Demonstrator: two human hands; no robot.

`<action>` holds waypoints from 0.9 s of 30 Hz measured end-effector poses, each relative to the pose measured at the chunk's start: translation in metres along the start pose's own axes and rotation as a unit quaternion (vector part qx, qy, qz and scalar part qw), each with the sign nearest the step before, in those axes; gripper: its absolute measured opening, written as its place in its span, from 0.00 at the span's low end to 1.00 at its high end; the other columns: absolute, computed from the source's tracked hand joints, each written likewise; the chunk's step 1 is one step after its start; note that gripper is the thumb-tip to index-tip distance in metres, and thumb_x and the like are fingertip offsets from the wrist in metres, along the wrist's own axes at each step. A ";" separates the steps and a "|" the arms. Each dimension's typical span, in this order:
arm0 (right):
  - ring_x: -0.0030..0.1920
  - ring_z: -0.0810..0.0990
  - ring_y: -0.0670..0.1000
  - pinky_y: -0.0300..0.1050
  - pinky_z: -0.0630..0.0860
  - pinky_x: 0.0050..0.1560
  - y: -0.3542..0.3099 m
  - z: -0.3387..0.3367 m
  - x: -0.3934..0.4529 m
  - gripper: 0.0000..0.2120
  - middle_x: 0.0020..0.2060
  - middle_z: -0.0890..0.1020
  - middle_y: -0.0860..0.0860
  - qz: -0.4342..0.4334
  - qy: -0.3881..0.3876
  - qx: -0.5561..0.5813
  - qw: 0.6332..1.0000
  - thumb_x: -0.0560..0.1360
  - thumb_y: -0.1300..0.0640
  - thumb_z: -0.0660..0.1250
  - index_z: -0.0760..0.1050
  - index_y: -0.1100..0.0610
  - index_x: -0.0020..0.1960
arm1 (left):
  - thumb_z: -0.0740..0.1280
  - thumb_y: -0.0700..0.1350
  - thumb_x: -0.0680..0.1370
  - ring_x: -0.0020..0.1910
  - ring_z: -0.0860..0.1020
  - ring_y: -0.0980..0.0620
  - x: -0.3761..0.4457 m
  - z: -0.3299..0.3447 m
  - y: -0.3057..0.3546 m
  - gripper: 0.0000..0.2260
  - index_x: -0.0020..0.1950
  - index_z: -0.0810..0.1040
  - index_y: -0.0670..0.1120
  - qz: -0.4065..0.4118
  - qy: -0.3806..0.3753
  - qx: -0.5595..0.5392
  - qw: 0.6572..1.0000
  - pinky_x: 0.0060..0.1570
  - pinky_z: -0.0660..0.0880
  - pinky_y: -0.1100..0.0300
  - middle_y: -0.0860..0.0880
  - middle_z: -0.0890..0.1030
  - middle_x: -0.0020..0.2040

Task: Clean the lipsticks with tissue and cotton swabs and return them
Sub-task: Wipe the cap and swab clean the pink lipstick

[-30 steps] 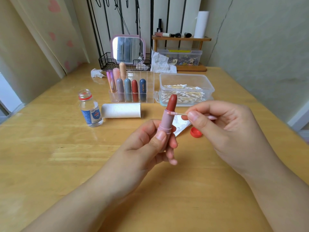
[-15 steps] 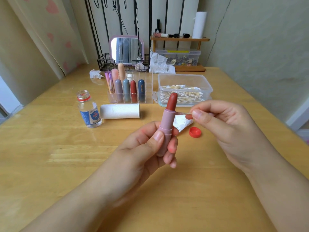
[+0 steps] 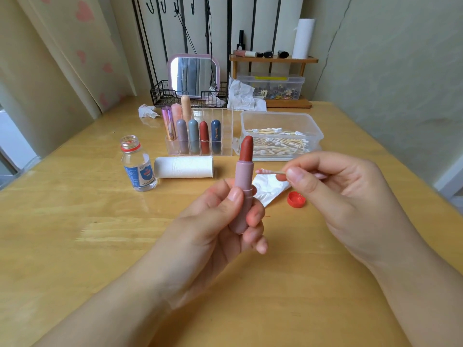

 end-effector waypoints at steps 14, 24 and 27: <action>0.32 0.72 0.59 0.48 0.72 0.34 -0.004 0.003 -0.005 0.07 0.31 0.74 0.60 -0.030 0.015 -0.069 0.997 0.70 0.47 0.66 0.80 0.49 0.42 | 0.60 0.45 0.76 0.33 0.72 0.51 0.000 0.008 -0.001 0.10 0.49 0.74 0.38 -0.003 0.050 0.074 0.996 0.39 0.76 0.56 0.46 0.75 0.37; 0.33 0.71 0.60 0.48 0.72 0.33 0.000 0.001 -0.001 0.04 0.28 0.76 0.47 -0.010 -0.001 -0.042 0.999 0.70 0.50 0.70 0.81 0.49 0.41 | 0.66 0.46 0.77 0.34 0.72 0.52 0.000 0.003 -0.003 0.09 0.51 0.78 0.41 0.003 0.007 0.046 0.999 0.41 0.76 0.55 0.46 0.75 0.38; 0.31 0.72 0.49 0.39 0.72 0.34 0.002 0.000 0.000 0.05 0.28 0.78 0.40 -0.001 -0.006 -0.019 1.000 0.71 0.55 0.67 0.82 0.52 0.39 | 0.68 0.48 0.76 0.34 0.72 0.52 0.000 0.002 -0.004 0.12 0.52 0.78 0.41 0.001 -0.004 0.035 0.999 0.42 0.76 0.55 0.46 0.75 0.39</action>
Point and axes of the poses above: each hand's wrist, its own x-axis towards the middle knuckle, its own z-axis out of the palm, y = z × x, the point moved 3 cm from there along x, towards the middle knuckle
